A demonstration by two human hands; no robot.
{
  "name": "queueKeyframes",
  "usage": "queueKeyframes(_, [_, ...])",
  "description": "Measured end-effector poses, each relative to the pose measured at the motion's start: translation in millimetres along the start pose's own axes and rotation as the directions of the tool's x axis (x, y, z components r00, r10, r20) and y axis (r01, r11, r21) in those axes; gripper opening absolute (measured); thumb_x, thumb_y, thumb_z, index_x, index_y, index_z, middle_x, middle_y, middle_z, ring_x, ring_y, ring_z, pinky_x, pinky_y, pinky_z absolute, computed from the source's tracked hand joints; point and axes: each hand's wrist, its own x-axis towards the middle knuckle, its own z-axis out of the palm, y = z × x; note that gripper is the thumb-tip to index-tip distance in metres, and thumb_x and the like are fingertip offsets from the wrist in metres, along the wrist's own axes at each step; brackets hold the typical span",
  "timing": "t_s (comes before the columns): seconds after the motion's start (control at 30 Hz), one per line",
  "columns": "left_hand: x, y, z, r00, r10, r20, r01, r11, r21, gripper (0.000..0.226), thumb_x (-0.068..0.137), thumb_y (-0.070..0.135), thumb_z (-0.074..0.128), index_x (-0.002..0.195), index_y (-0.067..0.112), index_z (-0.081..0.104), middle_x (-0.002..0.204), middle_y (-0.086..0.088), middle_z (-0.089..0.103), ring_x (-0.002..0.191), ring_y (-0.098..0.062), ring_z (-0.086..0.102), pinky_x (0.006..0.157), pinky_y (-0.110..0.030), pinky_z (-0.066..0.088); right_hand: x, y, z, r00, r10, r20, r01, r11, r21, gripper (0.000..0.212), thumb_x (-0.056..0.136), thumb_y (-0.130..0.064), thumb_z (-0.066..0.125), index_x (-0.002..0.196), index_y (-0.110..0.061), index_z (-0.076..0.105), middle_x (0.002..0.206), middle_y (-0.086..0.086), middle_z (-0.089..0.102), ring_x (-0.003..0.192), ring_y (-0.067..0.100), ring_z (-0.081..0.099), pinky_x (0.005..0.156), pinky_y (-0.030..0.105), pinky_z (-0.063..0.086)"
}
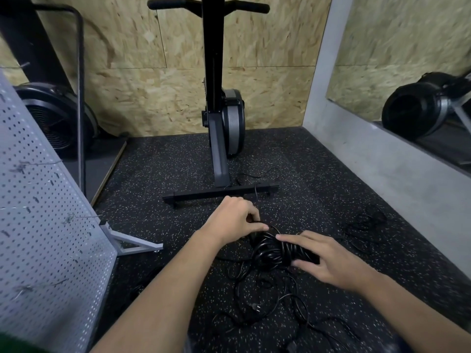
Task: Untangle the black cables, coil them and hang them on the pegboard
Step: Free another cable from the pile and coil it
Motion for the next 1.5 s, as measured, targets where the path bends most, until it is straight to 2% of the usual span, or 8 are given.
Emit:
queueKeyframes(0.13, [-2,-6,0,0.998,-0.011,0.065,0.004,0.994,0.105,0.01,0.094,0.04,0.073,0.1,0.034,0.078,0.103,0.018,0.072,0.103,-0.01,0.056,0.105,-0.039,0.034,-1,3,-4,0.998,0.054,-0.022,-0.054,0.998,0.018,0.061,0.1,-0.048,0.063,0.148,-0.067,0.031,0.124,-0.009,0.061,0.072,0.005,0.054,0.085,0.019,0.047])
queueKeyframes(0.33, [-7,-24,-8,0.991,-0.134,-0.006,0.133,0.978,0.163,0.018,0.095,0.029,0.074,0.11,0.04,0.075,0.12,0.02,0.069,0.119,-0.005,0.057,0.117,-0.039,0.024,-5,-5,-14,0.988,0.09,-0.129,-0.054,0.964,0.261,0.061,0.096,-0.024,0.074,0.149,-0.045,0.05,0.138,-0.027,0.062,0.127,-0.003,0.058,0.105,0.022,0.051])
queueKeyframes(0.7, [-6,-6,12,0.996,-0.083,0.018,0.083,0.997,0.005,0.007,0.1,0.027,0.067,0.104,0.022,0.07,0.103,0.008,0.072,0.095,-0.018,0.067,0.087,-0.039,0.053,-6,-16,-15,0.969,0.136,-0.208,-0.006,0.851,0.526,0.06,0.094,-0.014,0.074,0.146,-0.035,0.054,0.138,-0.011,0.066,0.131,0.011,0.06,0.109,0.027,0.049])
queueKeyframes(0.83, [-5,1,26,0.978,-0.17,0.123,0.182,0.978,-0.097,0.011,0.103,0.024,0.061,0.108,0.021,0.071,0.11,0.004,0.071,0.102,-0.02,0.066,0.091,-0.043,0.055,-2,-18,-13,0.953,0.141,-0.267,0.048,0.802,0.596,0.059,0.093,-0.012,0.073,0.147,-0.029,0.055,0.135,-0.002,0.069,0.128,0.018,0.062,0.109,0.031,0.049])
queueKeyframes(0.97, [-4,22,43,0.96,-0.126,0.248,0.182,0.96,-0.214,0.012,0.102,0.035,0.063,0.094,0.027,0.068,0.1,0.007,0.071,0.093,-0.015,0.068,0.088,-0.045,0.058,6,-19,-10,0.901,0.217,-0.376,0.089,0.755,0.649,0.06,0.091,-0.013,0.074,0.145,-0.033,0.056,0.122,0.003,0.072,0.101,0.032,0.07,0.091,0.047,0.061])
queueKeyframes(1.2, [0,46,59,0.957,-0.079,0.278,0.131,0.977,-0.171,0.042,0.09,-0.01,0.049,0.107,0.026,0.062,0.114,0.0,0.071,0.101,-0.025,0.067,0.089,-0.045,0.056,13,2,-11,0.737,0.415,-0.533,-0.153,0.871,0.466,0.06,0.094,-0.031,0.075,0.143,-0.054,0.05,0.132,-0.017,0.067,0.119,0.007,0.065,0.105,0.037,0.052])
queueKeyframes(1.33, [1,57,61,0.955,-0.001,0.296,0.021,0.998,-0.062,0.034,0.096,-0.007,0.048,0.119,0.015,0.063,0.119,-0.01,0.066,0.102,-0.033,0.065,0.088,-0.048,0.055,13,20,-6,0.738,0.425,-0.524,-0.323,0.905,0.278,0.064,0.095,-0.034,0.072,0.151,-0.049,0.044,0.118,-0.007,0.071,0.084,0.011,0.071,0.086,0.015,0.052])
queueKeyframes(1.5, [2,77,55,0.966,0.096,0.238,-0.097,0.995,-0.005,0.019,0.098,-0.003,0.053,0.109,0.005,0.066,0.11,-0.012,0.064,0.097,-0.03,0.065,0.083,-0.04,0.054,16,32,-2,0.728,0.458,-0.511,-0.487,0.869,0.086,0.064,0.097,-0.039,0.068,0.151,-0.054,0.036,0.103,0.001,0.062,0.088,0.02,0.061,0.082,0.045,0.057])
